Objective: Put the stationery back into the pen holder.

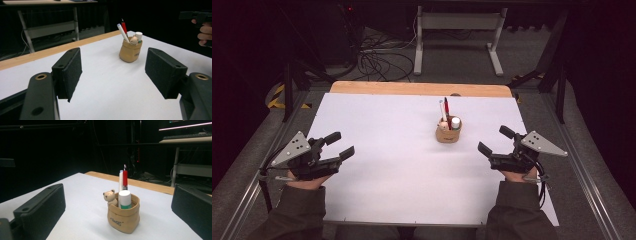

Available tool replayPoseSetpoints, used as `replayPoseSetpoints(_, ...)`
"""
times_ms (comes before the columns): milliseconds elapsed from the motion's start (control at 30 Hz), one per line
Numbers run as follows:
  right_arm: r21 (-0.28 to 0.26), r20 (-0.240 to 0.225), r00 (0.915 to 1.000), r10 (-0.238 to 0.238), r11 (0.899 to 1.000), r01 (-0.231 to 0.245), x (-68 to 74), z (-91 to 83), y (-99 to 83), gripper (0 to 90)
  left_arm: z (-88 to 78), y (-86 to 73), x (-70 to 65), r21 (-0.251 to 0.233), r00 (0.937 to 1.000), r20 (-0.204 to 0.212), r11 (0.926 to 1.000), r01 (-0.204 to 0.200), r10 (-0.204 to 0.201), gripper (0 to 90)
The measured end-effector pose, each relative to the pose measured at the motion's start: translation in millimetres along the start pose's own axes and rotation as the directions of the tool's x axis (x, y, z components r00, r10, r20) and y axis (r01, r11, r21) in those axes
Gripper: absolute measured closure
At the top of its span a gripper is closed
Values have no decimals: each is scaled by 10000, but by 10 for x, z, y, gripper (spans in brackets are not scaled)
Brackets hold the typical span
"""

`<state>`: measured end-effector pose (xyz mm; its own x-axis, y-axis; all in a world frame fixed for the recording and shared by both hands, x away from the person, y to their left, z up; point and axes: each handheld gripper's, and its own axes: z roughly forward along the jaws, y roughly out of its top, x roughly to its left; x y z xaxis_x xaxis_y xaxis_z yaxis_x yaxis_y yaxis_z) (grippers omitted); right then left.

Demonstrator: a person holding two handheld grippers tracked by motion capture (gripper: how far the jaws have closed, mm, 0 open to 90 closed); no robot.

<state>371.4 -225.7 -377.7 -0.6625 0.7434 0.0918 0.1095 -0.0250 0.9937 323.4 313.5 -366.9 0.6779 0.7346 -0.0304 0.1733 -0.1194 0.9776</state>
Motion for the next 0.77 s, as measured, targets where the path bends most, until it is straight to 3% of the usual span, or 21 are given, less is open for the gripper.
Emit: replayPoseSetpoints(767,212,-173,9995,-254,9994,257,31,59,4,0,39,-46,14,107,10000,-85,9999,47,-46,305)
